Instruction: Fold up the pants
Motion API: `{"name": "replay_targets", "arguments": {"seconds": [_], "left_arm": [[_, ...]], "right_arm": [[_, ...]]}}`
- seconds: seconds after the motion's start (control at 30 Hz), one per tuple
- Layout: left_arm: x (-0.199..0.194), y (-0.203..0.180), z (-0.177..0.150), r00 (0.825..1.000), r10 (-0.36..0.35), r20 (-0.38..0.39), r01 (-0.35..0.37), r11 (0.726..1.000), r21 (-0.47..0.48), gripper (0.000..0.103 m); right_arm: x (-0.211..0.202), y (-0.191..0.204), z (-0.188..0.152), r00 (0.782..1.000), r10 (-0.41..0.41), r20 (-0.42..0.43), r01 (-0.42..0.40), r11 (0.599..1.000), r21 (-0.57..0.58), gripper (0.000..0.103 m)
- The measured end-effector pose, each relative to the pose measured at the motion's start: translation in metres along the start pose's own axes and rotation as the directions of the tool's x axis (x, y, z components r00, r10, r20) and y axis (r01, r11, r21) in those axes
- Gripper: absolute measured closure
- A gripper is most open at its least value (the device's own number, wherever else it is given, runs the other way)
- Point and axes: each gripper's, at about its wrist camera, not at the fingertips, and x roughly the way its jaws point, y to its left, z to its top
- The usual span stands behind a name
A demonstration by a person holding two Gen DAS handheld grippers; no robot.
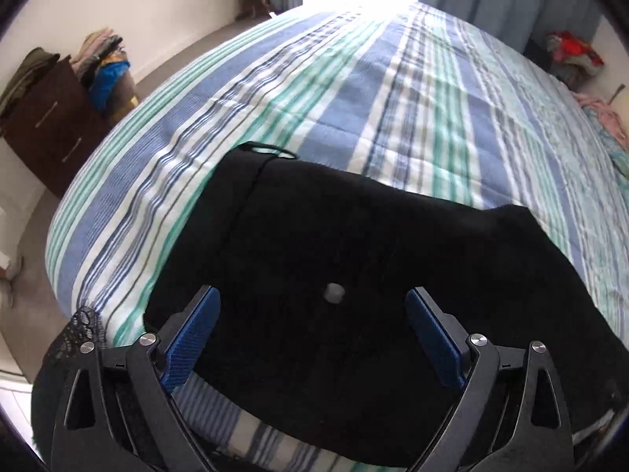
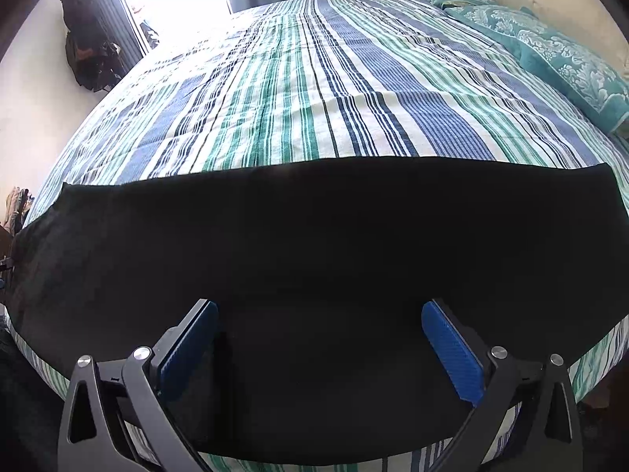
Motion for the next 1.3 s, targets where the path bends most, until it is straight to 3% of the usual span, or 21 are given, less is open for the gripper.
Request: {"name": "replay_targets", "arguments": {"seconds": [0.1, 0.2, 0.27, 0.37, 0.47, 0.57, 0.7, 0.73, 0.83, 0.9, 0.97, 1.03, 1.1, 1.17, 1.23, 1.3], "left_arm": [[-0.008, -0.061, -0.028, 0.999, -0.043, -0.014, 0.045, 0.976, 0.213, 0.006], [0.018, -0.095, -0.063, 0.995, 0.037, -0.088, -0.004, 0.936, 0.352, 0.006], [0.019, -0.096, -0.068, 0.996, 0.05, -0.074, -0.023, 0.944, 0.328, 0.006], [0.002, -0.099, -0.056, 0.994, -0.061, -0.09, 0.084, 0.958, 0.274, 0.007], [-0.019, -0.109, -0.05, 0.992, -0.119, -0.033, 0.124, 0.955, 0.27, 0.006], [-0.017, -0.125, -0.05, 0.989, -0.145, -0.044, 0.151, 0.944, 0.294, 0.006], [-0.007, -0.134, -0.062, 0.991, -0.112, -0.067, 0.128, 0.939, 0.319, 0.006], [-0.005, -0.133, -0.064, 0.99, -0.117, -0.074, 0.134, 0.94, 0.313, 0.006], [-0.003, -0.121, -0.072, 0.99, -0.11, -0.085, 0.13, 0.946, 0.297, 0.006], [-0.005, -0.114, -0.072, 0.991, -0.1, -0.084, 0.12, 0.952, 0.28, 0.006], [-0.004, -0.11, -0.071, 0.992, -0.101, -0.082, 0.118, 0.96, 0.255, 0.006], [-0.003, -0.107, -0.069, 0.991, -0.105, -0.079, 0.12, 0.966, 0.228, 0.006], [-0.001, -0.107, -0.067, 0.991, -0.105, -0.083, 0.12, 0.97, 0.212, 0.006], [0.001, -0.111, -0.065, 0.991, -0.102, -0.09, 0.119, 0.971, 0.208, 0.006], [0.0, -0.115, -0.066, 0.991, -0.097, -0.092, 0.115, 0.969, 0.218, 0.006], [-0.002, -0.118, -0.068, 0.992, -0.092, -0.085, 0.11, 0.965, 0.239, 0.006]], "right_arm": [[-0.026, 0.007, -0.001, 0.991, 0.09, 0.101, -0.089, 0.996, -0.017, 0.001], [-0.02, 0.022, -0.007, 0.992, 0.113, 0.049, -0.108, 0.991, -0.083, 0.001], [0.004, 0.026, -0.013, 0.996, 0.06, -0.062, -0.066, 0.993, -0.101, 0.0], [0.004, 0.027, -0.01, 0.998, 0.044, -0.044, -0.049, 0.991, -0.125, 0.0], [-0.003, 0.013, -0.005, 0.993, 0.111, -0.036, -0.113, 0.992, -0.056, 0.0], [-0.01, -0.016, 0.011, 0.979, 0.193, -0.064, -0.19, 0.98, 0.055, 0.0], [-0.007, -0.087, 0.039, 0.951, 0.243, -0.192, -0.208, 0.961, 0.185, 0.001], [-0.008, -0.109, 0.044, 0.951, 0.216, -0.222, -0.175, 0.966, 0.193, 0.001], [-0.024, -0.186, 0.055, 0.976, 0.02, -0.216, 0.016, 0.987, 0.163, 0.001], [-0.042, -0.24, 0.058, 0.979, -0.088, -0.184, 0.125, 0.971, 0.203, 0.005], [-0.068, -0.287, 0.058, 0.986, -0.121, -0.113, 0.15, 0.941, 0.303, 0.005], [-0.088, -0.315, 0.055, 0.998, -0.058, -0.016, 0.06, 0.924, 0.379, 0.005], [-0.09, -0.325, 0.049, 0.997, 0.074, 0.036, -0.083, 0.908, 0.411, 0.005], [-0.078, -0.322, 0.048, 0.981, 0.191, 0.03, -0.185, 0.887, 0.424, 0.005], [-0.065, -0.32, 0.045, 0.969, 0.244, 0.027, -0.231, 0.872, 0.432, 0.007], [-0.053, -0.32, 0.04, 0.96, 0.278, 0.019, -0.256, 0.856, 0.449, 0.019]]}}
